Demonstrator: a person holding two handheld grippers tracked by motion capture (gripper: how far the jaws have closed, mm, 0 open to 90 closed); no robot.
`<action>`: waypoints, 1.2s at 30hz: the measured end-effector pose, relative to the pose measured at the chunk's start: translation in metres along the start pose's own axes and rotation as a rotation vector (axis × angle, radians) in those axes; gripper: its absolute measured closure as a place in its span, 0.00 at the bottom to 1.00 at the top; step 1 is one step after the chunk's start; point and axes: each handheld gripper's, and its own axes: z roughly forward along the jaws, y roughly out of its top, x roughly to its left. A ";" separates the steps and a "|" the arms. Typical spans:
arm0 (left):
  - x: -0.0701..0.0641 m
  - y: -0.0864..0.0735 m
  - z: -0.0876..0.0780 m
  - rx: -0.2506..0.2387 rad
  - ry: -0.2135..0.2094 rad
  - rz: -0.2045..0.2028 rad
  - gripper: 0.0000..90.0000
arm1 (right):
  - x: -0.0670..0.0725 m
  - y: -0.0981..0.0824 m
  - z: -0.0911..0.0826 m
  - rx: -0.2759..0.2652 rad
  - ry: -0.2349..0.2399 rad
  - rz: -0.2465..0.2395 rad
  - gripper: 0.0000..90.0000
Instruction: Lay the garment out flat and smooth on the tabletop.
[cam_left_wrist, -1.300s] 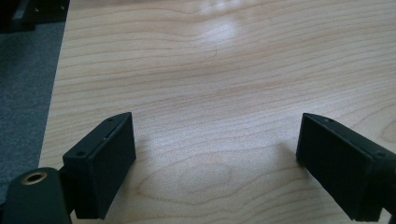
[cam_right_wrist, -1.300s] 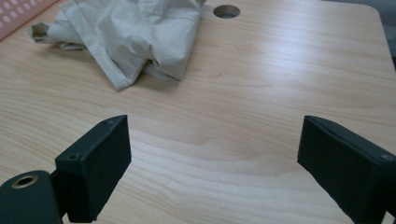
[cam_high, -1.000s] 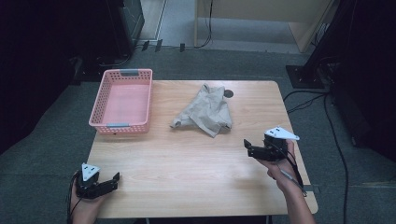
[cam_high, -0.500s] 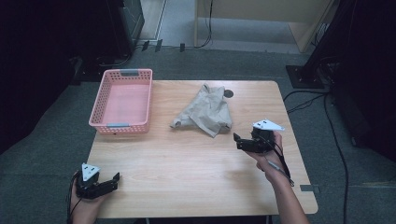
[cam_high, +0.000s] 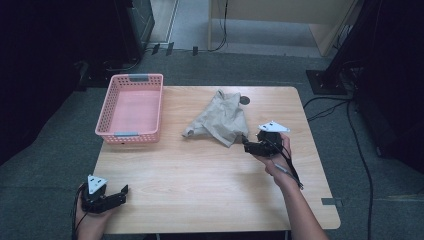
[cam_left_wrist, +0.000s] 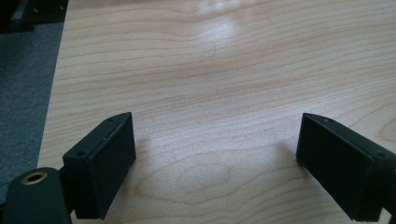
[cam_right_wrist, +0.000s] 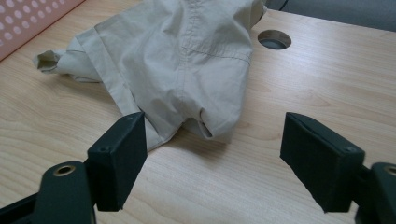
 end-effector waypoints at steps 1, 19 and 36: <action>0.000 0.000 0.000 0.000 -0.001 0.000 0.14 | 0.001 0.001 0.004 0.001 -0.002 -0.004 0.28; 0.000 0.000 0.000 0.000 -0.003 0.002 0.14 | 0.007 0.003 0.050 -0.017 -0.014 -0.010 0.37; 0.000 0.000 0.000 0.000 -0.005 0.004 0.14 | 0.015 -0.001 0.084 0.027 -0.036 -0.018 0.42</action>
